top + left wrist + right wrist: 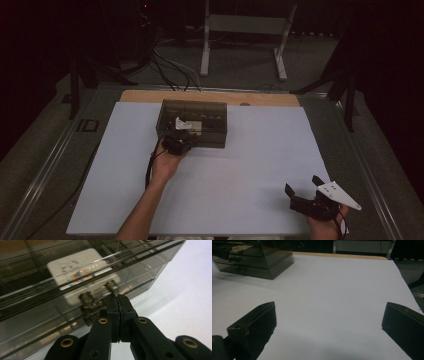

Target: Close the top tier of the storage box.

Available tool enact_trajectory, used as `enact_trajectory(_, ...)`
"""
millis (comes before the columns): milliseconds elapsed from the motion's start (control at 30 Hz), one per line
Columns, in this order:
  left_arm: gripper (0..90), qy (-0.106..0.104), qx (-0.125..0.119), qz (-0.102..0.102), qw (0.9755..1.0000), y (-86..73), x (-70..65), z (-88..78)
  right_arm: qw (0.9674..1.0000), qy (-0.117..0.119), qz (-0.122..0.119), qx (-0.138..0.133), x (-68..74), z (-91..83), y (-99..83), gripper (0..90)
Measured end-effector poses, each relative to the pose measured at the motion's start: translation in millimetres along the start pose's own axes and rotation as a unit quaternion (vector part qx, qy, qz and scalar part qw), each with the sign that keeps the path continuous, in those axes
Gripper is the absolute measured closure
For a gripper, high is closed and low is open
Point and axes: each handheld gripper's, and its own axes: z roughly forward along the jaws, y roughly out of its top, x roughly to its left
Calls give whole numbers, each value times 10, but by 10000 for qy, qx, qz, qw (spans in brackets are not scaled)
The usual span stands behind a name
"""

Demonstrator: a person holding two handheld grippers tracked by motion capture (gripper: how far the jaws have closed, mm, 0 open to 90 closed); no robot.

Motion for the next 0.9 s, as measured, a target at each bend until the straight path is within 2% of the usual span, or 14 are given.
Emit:
enact_trajectory(167,900,28,-115,-38,9999,7,18,-26,10000,-1,5,19,6,6,-2,0)
enact_trajectory(400,900,88,-39,-72,9999,7,35,9,10000,-4,8,15,5,4,-1,0)
enact_trajectory(900,900,139,-54,-168,9997,-6,53,42,10000,3,-1,2,-2,-1,0,0)
